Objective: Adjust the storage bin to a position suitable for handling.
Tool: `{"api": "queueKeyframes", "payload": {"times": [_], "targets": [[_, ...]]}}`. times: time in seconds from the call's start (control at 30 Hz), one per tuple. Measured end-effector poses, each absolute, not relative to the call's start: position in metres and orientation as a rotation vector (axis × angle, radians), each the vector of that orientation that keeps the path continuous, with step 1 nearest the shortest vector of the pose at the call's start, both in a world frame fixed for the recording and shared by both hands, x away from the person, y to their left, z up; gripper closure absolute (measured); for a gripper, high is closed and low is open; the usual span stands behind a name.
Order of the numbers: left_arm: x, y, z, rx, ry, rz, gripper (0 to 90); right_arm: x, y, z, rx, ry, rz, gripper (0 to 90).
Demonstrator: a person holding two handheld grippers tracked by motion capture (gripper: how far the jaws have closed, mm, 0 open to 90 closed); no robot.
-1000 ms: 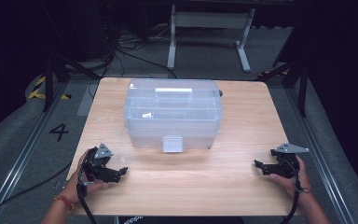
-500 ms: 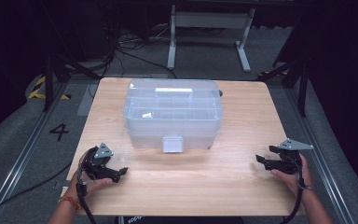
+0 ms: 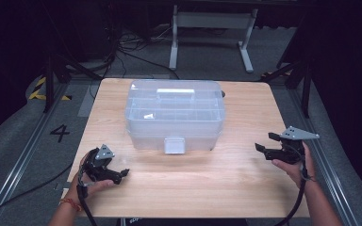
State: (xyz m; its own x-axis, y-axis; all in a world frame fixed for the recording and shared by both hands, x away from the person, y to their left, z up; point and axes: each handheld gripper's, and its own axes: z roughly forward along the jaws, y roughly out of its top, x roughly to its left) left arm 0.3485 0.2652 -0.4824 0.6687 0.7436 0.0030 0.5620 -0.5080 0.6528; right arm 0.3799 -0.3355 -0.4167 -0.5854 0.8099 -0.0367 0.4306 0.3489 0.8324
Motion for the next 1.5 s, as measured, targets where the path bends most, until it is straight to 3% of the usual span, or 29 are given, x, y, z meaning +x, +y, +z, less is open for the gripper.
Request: {"api": "queueKeyframes", "payload": {"times": [0.83, 1.5], "targets": [[0.348, 0.265, -0.482, 2.252, 1.01, 0.368, 0.5, 0.407, -0.288, -0.351, 0.891, 2.162, 1.217, 28.1], [0.348, 0.265, -0.483, 2.249, 1.01, 0.369, 0.5, 0.425, -0.258, -0.322, 0.823, 2.156, 1.26, 32.2]]}}
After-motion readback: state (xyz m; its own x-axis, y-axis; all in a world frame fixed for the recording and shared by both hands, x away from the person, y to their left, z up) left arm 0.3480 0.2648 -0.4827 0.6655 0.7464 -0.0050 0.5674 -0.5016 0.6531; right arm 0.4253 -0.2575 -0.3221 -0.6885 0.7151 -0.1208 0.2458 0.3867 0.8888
